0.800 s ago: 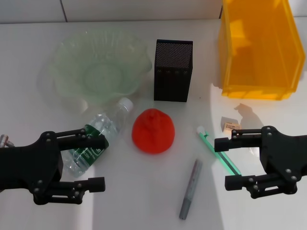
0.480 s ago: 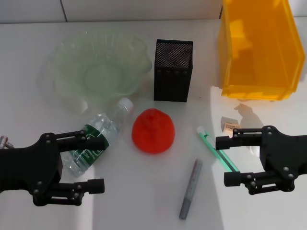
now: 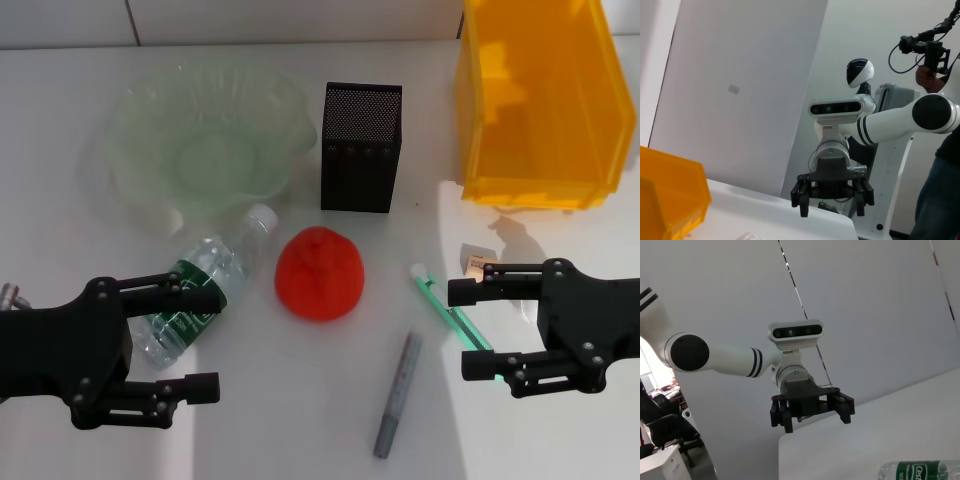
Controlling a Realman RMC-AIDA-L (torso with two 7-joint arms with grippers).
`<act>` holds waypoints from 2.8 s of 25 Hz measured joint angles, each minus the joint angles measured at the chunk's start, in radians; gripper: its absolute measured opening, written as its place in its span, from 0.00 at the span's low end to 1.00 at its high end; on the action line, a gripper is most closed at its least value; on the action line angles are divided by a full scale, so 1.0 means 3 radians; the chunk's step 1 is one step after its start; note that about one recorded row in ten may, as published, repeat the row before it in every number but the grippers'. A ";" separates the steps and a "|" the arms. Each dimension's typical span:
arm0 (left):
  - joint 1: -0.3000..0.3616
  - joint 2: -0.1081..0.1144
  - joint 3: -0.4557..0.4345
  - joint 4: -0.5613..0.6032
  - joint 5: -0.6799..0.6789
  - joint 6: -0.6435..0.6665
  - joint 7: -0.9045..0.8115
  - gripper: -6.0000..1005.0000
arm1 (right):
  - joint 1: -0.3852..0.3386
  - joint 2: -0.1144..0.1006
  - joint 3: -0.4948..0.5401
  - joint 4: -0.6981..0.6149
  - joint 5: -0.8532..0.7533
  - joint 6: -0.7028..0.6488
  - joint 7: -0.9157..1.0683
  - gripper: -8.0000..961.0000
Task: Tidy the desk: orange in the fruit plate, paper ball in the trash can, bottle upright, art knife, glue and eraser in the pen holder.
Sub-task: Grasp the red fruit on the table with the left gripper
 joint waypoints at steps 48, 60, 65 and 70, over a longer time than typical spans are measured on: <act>-0.0356 -0.0276 -0.0150 0.2227 0.0535 -0.0040 -0.2500 0.72 | -0.0135 0.0000 0.0006 -0.0003 -0.0011 0.0081 -0.0001 0.77; -0.1098 -0.0329 0.0762 0.2317 0.1343 -0.0742 -0.3068 0.70 | -0.0429 -0.0077 0.0124 -0.0001 -0.0093 0.0201 -0.0033 0.77; -0.1105 -0.0335 0.1167 0.2282 0.1427 -0.1179 -0.3058 0.70 | -0.0500 -0.0087 0.0249 0.0006 -0.0122 0.0203 -0.0046 0.77; -0.1099 -0.0340 0.1557 0.2096 0.1557 -0.1644 -0.3019 0.69 | -0.0521 -0.0088 0.0260 0.0006 -0.0123 0.0203 -0.0047 0.77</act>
